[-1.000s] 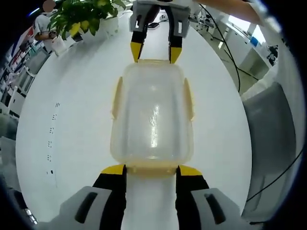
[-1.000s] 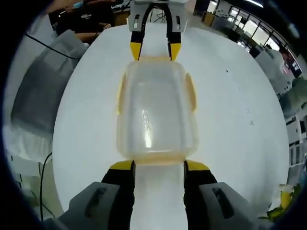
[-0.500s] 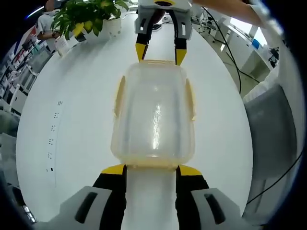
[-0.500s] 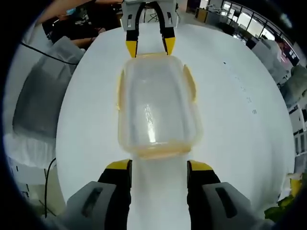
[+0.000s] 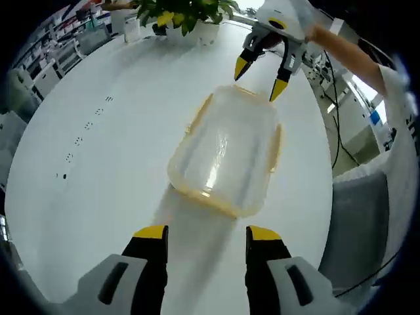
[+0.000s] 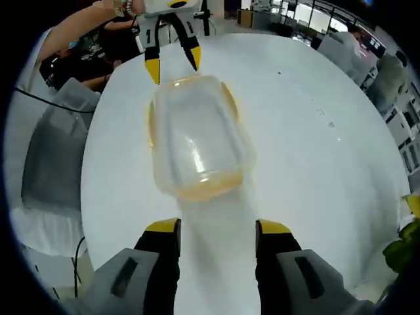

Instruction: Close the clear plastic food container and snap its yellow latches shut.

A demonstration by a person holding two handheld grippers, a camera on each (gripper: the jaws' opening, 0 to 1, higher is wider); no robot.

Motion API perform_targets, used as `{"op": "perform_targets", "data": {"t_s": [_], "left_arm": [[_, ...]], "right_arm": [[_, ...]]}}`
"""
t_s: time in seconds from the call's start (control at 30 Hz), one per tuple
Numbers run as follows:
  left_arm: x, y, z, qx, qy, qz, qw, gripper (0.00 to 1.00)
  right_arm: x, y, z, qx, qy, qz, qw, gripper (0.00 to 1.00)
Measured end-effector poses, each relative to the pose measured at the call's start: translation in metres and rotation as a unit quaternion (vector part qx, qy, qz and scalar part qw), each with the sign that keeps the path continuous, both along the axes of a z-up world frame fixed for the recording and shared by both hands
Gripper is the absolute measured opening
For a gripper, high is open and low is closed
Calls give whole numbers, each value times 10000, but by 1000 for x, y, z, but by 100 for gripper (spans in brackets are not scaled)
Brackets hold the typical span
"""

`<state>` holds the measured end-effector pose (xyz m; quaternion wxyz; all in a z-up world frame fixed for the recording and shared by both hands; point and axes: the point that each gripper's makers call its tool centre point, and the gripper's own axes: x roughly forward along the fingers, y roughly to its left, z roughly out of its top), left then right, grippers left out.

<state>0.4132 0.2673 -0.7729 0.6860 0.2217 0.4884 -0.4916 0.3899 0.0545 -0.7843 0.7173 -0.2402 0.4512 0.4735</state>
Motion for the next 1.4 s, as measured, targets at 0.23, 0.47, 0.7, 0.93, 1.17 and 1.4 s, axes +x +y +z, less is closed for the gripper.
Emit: {"op": "perform_targets", "data": {"t_s": [0.23, 0.47, 0.7, 0.93, 1.17, 1.4], "left_arm": [[9, -9, 9, -668, 892, 1795, 9774, 43], [10, -12, 2, -872, 1661, 3014, 9349, 41], [9, -16, -3, -825, 1843, 3360, 9200, 32], [-1, -20, -12, -661, 1961, 3365, 9187, 26], [-3, -22, -13, -519, 1896, 3315, 9228, 19], [-4, -23, -13, -505, 1981, 3384, 9185, 19]], "right_arm": [[6, 1, 13, 496, 456, -1299, 9892, 43], [14, 15, 25, 1554, 1343, -2878, 9354, 42], [14, 18, 15, 1789, 1830, -3493, 9014, 38], [2, 37, 9, 1831, 2130, -3386, 8980, 37], [8, 41, 3, 1649, 2150, -3296, 9044, 30], [7, 38, 0, 1499, 2142, -3333, 9058, 24]]}}
